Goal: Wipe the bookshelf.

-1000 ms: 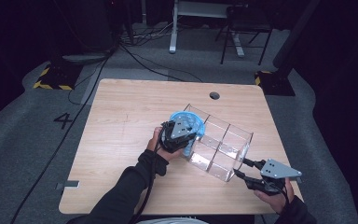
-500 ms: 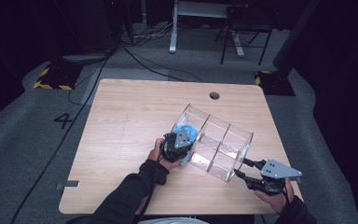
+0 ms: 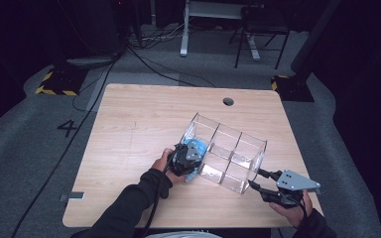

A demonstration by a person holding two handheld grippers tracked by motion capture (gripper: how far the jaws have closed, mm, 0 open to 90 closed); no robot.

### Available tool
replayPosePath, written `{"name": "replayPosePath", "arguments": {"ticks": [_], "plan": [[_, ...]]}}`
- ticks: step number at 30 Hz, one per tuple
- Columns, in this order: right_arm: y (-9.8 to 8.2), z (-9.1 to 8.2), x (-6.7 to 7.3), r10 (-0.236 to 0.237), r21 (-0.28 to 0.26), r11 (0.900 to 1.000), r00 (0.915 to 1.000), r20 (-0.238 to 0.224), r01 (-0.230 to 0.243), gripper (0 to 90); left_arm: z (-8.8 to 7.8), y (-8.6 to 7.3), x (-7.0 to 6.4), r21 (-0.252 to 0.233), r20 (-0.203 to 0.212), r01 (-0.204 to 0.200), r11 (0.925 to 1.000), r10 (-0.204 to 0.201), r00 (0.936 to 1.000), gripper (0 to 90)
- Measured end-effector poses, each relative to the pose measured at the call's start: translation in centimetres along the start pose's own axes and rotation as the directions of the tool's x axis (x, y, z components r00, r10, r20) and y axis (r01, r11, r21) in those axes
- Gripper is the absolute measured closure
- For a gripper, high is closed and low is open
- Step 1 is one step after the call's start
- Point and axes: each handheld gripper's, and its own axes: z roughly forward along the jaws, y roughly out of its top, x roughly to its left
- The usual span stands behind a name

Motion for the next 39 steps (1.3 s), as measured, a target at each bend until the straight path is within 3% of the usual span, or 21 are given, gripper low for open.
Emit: {"name": "replayPosePath", "arguments": {"ticks": [7, 12, 14, 18, 20, 23, 29, 34, 37, 39], "plan": [[0.0, 0.1, 0.2, -0.006, 0.005, 1.000, 1.0000, 0.000, 0.006, 52.3, -1.6, 0.0, -0.2, 0.015, 0.018, -0.044, 0.9989, 0.044, 0.9989, 76.7], [0.1, 0.3, 0.2, -0.006, 0.002, 1.000, 1.0000, 0.004, 0.006, 51.9, -1.9, 0.9, 0.2, -0.060, -0.052, -0.003, 0.9982, 0.000, 0.9987, 76.6], [0.1, 0.3, 0.2, -0.007, 0.002, 1.000, 1.0000, 0.005, 0.007, 51.6, -2.0, 1.2, 0.4, -0.109, -0.069, 0.026, 0.9937, -0.034, 0.9970, 76.7], [0.1, 0.5, 0.2, -0.002, 0.002, 1.000, 0.9998, 0.018, 0.002, 51.2, -1.5, 1.7, 0.7, -0.131, -0.103, 0.023, 0.9912, -0.037, 0.9940, 76.7], [0.2, 0.5, 0.3, -0.002, 0.003, 1.000, 0.9996, 0.029, 0.002, 51.0, -1.0, 1.7, 1.0, -0.136, -0.097, 0.035, 0.9901, -0.049, 0.9941, 76.7], [0.2, 0.6, 0.5, -0.002, 0.003, 1.000, 0.9990, 0.046, 0.002, 50.7, 0.2, 1.4, 1.2, -0.124, -0.084, 0.056, 0.9907, -0.067, 0.9943, 76.6], [0.3, 0.8, 0.8, -0.010, 0.017, 1.000, 0.9974, 0.072, 0.009, 50.0, 1.5, 0.3, 1.3, -0.101, -0.062, 0.049, 0.9937, -0.056, 0.9965, 76.6], [0.2, 0.9, 0.7, 0.006, 0.025, 1.000, 0.9972, 0.074, -0.008, 50.2, 1.0, 0.3, 1.4, -0.062, -0.028, 0.029, 0.9977, -0.031, 0.9991, 76.7], [0.1, 1.0, 0.4, 0.027, 0.022, 0.999, 0.9977, 0.062, -0.028, 50.4, 0.2, 0.4, 1.1, -0.034, -0.041, -0.019, 0.9993, 0.017, 0.9990, 76.5], [0.1, 1.0, 0.3, 0.035, 0.025, 0.999, 0.9975, 0.061, -0.036, 50.5, -0.5, 0.5, 0.9, -0.041, -0.051, -0.029, 0.9987, 0.027, 0.9984, 76.5]]}}
